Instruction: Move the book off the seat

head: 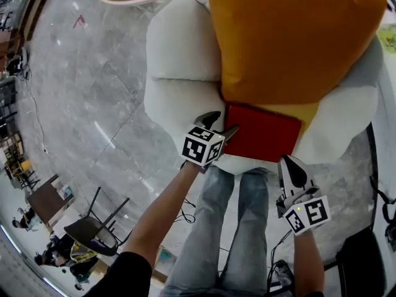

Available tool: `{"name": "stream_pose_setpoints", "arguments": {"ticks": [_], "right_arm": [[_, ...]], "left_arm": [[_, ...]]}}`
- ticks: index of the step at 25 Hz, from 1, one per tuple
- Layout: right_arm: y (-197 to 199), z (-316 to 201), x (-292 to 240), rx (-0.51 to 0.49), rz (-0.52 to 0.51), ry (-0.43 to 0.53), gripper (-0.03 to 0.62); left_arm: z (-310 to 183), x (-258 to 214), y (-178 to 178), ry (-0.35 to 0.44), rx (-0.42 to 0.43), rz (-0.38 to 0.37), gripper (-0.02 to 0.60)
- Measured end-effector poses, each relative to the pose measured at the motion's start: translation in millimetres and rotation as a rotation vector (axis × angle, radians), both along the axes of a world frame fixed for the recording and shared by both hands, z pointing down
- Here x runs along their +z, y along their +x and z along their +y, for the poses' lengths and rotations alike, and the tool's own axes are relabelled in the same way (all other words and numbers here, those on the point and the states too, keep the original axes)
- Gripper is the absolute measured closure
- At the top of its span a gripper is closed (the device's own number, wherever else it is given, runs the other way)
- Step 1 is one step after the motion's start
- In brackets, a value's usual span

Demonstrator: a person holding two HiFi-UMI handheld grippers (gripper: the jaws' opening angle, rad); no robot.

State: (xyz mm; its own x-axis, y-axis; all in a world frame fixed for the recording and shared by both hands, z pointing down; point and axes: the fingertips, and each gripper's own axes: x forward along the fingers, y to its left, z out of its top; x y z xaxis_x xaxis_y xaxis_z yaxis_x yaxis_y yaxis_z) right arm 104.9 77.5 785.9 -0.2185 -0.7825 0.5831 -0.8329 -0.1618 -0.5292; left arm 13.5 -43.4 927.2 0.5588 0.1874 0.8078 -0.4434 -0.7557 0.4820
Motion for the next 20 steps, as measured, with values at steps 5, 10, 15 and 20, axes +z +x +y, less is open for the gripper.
{"name": "stream_pose_setpoints", "arguments": {"ticks": [5, 10, 15, 20], "right_arm": [[5.4, 7.9, 18.1, 0.0, -0.016, -0.023, 0.586], [12.0, 12.5, 21.6, -0.005, -0.015, -0.033, 0.586], [25.1, 12.4, 24.2, 0.012, -0.022, -0.03, 0.586], [36.6, 25.6, 34.8, 0.031, -0.033, -0.035, 0.586]], "left_arm": [[9.8, 27.3, 16.1, 0.007, 0.091, -0.052, 0.248], [11.6, 44.8, 26.1, -0.03, 0.108, -0.131, 0.221], [7.7, 63.2, 30.3, -0.037, 0.105, -0.195, 0.221], [18.0, 69.6, 40.9, -0.071, 0.117, -0.205, 0.237]]}}
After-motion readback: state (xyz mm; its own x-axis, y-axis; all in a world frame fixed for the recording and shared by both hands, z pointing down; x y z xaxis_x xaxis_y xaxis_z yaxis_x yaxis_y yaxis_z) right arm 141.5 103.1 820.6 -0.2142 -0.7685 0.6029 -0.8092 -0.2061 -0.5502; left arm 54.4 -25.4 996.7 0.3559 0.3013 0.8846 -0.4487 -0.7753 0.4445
